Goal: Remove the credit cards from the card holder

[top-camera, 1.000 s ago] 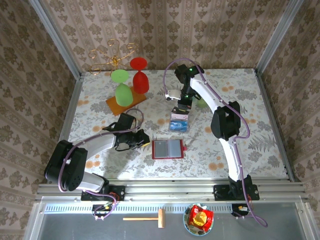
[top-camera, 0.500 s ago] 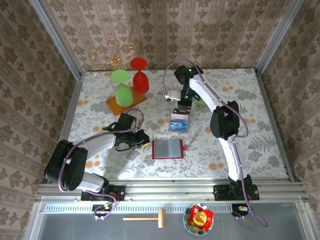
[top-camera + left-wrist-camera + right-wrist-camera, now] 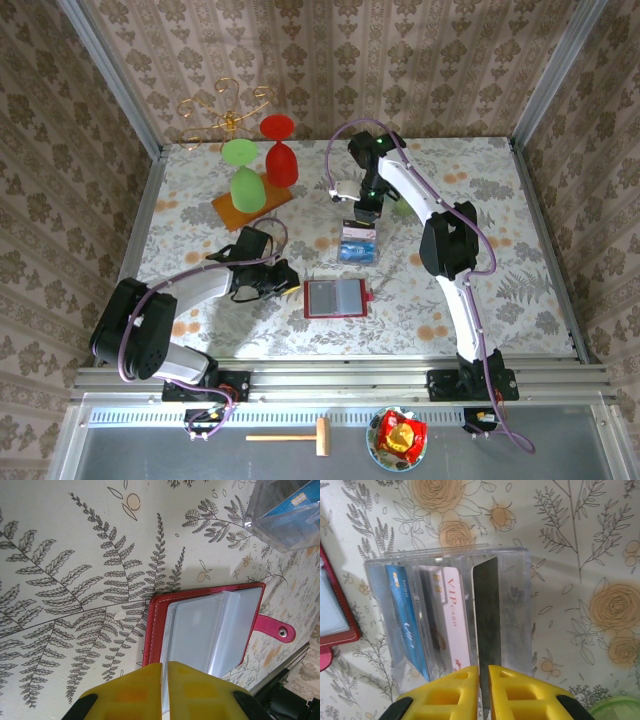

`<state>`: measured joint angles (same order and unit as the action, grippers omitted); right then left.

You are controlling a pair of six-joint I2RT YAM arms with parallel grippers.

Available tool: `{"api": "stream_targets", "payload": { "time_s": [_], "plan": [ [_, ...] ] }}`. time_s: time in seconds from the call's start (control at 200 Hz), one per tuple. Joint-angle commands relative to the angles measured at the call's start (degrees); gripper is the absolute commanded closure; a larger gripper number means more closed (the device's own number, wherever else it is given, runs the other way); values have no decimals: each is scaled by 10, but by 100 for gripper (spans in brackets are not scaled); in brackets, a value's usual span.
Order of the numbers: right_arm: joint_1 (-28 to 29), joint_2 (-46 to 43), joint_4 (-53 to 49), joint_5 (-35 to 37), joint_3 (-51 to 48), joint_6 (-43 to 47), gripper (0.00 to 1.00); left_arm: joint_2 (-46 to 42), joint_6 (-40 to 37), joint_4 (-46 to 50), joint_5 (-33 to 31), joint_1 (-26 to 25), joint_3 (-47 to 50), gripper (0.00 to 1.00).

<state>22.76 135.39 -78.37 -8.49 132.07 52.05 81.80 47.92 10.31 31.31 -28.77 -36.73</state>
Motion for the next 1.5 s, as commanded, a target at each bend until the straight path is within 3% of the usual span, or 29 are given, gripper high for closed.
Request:
{"api": "stream_targets", "payload": {
  "time_s": [0.0, 0.57, 0.89, 1.495],
  "plan": [
    [0, -8, 24, 24, -1, -16, 86, 7, -8, 3, 6, 3, -8, 89],
    [-1, -94, 149, 54, -94, -50, 83, 14, -8, -4, 11, 3, -9, 89],
    [-1, -99, 235, 89, -149, -73, 83, 19, -5, -8, 12, 3, -9, 89],
    [3, -107, 251, 68, -210, -74, 82, 36, -1, -22, 20, -1, -16, 89]
  ]
}}
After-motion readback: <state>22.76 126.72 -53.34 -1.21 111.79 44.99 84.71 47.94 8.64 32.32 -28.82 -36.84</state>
